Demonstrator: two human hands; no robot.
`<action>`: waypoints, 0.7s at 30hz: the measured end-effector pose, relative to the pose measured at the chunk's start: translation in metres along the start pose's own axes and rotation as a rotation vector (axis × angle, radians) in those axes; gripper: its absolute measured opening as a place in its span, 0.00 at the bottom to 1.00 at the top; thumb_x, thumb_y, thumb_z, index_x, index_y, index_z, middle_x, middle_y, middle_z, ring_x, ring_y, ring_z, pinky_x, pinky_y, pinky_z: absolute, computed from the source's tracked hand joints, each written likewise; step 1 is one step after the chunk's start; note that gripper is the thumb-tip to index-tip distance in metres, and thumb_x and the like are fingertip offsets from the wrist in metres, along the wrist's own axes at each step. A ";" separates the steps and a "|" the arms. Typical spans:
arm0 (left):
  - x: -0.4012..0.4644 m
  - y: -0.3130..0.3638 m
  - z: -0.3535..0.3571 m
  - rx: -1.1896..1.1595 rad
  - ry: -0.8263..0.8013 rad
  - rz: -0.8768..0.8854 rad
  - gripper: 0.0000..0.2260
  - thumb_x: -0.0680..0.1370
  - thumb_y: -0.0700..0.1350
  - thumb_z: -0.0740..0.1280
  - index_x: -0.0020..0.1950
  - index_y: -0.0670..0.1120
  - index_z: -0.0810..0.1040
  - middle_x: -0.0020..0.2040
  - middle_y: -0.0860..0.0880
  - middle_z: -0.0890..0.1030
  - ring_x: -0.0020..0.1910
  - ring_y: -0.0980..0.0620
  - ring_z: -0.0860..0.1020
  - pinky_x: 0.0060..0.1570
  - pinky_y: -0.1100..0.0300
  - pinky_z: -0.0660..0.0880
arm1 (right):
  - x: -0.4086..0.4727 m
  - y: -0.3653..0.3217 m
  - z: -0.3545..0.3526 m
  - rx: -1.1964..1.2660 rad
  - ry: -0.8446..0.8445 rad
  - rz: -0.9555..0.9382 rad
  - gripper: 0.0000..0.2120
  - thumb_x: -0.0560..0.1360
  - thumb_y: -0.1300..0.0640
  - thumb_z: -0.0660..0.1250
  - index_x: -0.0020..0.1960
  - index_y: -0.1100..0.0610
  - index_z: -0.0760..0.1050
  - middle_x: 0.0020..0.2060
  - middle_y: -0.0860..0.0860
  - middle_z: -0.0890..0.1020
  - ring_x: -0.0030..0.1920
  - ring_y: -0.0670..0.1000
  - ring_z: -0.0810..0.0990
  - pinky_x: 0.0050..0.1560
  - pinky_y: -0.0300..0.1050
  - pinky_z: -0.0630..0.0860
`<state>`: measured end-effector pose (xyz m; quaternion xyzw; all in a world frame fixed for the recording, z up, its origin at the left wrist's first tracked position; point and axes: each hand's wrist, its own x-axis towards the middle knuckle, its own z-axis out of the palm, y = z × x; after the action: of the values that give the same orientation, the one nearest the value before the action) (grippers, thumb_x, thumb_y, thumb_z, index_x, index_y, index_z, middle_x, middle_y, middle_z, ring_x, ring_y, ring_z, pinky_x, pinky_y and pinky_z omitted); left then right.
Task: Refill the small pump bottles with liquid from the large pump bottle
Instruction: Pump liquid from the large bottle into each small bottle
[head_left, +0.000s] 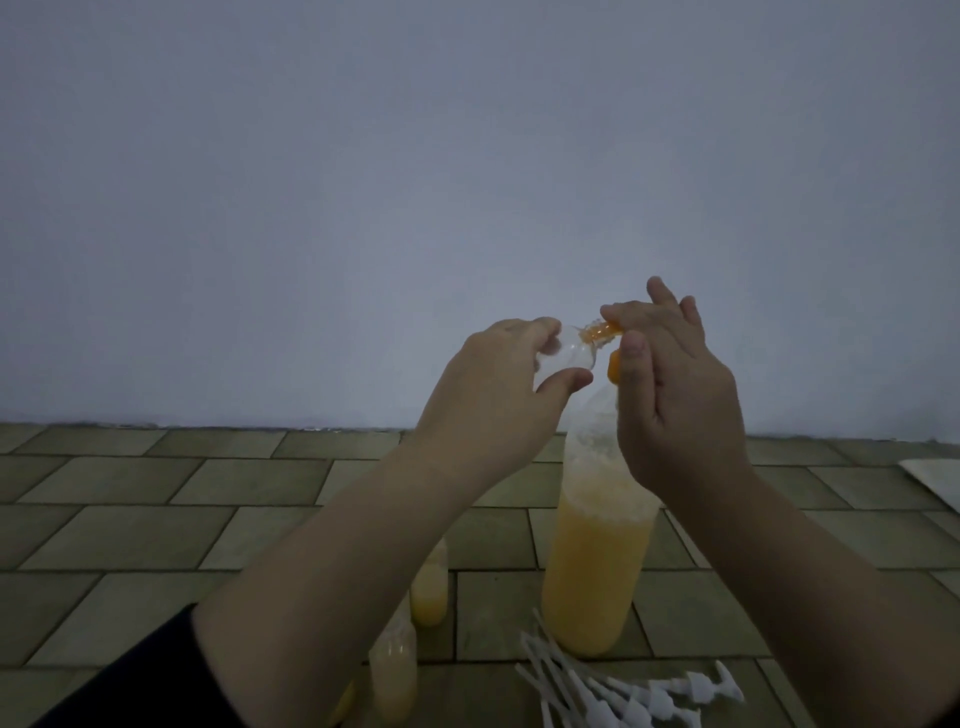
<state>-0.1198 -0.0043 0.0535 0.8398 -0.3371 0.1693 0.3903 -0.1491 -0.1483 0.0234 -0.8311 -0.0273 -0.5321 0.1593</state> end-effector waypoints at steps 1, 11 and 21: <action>0.001 0.001 -0.002 -0.006 0.001 0.003 0.22 0.77 0.53 0.65 0.69 0.49 0.70 0.62 0.53 0.77 0.55 0.55 0.75 0.56 0.63 0.72 | 0.002 -0.001 -0.004 -0.009 0.001 -0.008 0.23 0.81 0.52 0.47 0.61 0.61 0.76 0.60 0.54 0.79 0.69 0.44 0.62 0.72 0.37 0.52; 0.004 0.003 0.002 -0.002 -0.024 0.003 0.22 0.77 0.53 0.65 0.70 0.50 0.69 0.64 0.53 0.75 0.57 0.55 0.74 0.56 0.63 0.70 | -0.001 0.004 0.003 -0.015 0.054 0.006 0.23 0.81 0.52 0.47 0.59 0.61 0.76 0.58 0.55 0.80 0.65 0.45 0.67 0.71 0.45 0.60; 0.006 0.006 -0.004 0.014 -0.010 0.035 0.22 0.77 0.53 0.65 0.70 0.49 0.69 0.63 0.53 0.76 0.56 0.56 0.74 0.57 0.63 0.72 | 0.002 -0.005 -0.002 -0.001 0.084 0.024 0.24 0.81 0.51 0.46 0.61 0.62 0.75 0.59 0.56 0.79 0.67 0.48 0.67 0.71 0.45 0.57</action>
<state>-0.1196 -0.0067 0.0629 0.8372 -0.3527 0.1744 0.3799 -0.1510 -0.1442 0.0274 -0.8085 -0.0104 -0.5644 0.1665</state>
